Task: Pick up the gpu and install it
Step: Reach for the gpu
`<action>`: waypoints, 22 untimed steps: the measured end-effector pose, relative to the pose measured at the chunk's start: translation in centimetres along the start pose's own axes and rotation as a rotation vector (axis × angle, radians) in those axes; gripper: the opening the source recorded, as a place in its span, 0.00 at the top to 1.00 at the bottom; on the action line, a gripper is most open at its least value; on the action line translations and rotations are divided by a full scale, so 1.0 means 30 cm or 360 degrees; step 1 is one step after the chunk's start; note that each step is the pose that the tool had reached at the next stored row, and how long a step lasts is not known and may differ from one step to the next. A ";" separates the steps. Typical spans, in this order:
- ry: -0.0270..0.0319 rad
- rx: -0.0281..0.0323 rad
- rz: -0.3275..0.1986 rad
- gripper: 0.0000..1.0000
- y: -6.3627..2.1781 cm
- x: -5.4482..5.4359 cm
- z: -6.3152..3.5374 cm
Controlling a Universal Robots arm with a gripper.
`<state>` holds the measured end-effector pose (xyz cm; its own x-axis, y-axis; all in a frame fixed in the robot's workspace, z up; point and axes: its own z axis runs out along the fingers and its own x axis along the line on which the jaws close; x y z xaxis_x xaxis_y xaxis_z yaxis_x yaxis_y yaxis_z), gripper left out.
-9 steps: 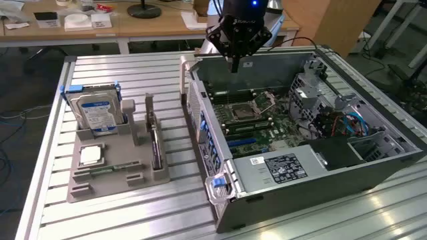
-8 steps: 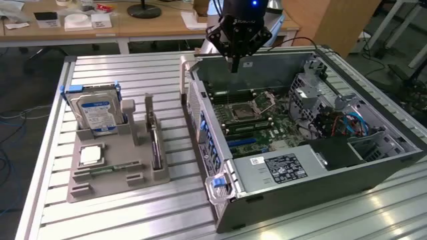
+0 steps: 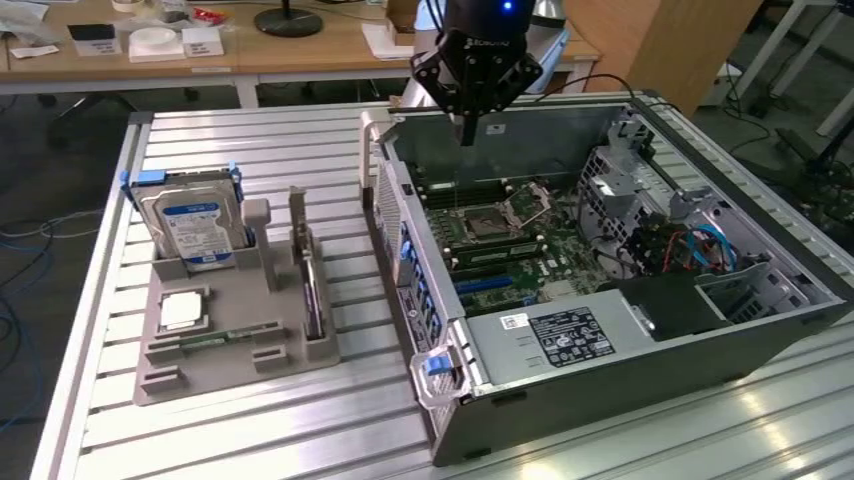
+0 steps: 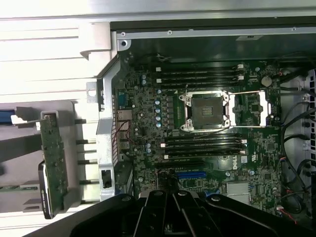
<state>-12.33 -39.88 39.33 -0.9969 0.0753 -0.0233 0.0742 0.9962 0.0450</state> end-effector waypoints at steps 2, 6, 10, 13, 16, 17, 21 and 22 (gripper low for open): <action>-0.00001 -0.00001 0.0000 0.89 0.000 0.002 0.000; -0.00001 -0.00001 0.0000 0.89 0.000 0.005 0.000; -0.00001 -0.00001 0.0000 0.89 -0.001 0.011 0.000; 0.00002 -0.00001 0.0000 0.89 -0.001 0.015 0.001; 0.00004 0.00000 0.0000 0.89 -0.002 0.017 0.001; 0.00004 -0.00001 0.0000 0.89 -0.002 0.019 0.001; 0.00003 -0.00001 0.0000 0.89 -0.002 0.021 0.001; 0.00004 0.00000 0.0000 0.89 -0.002 0.021 0.001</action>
<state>-12.97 -39.89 39.28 -0.9969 0.0753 -0.0230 0.0742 0.9962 0.0450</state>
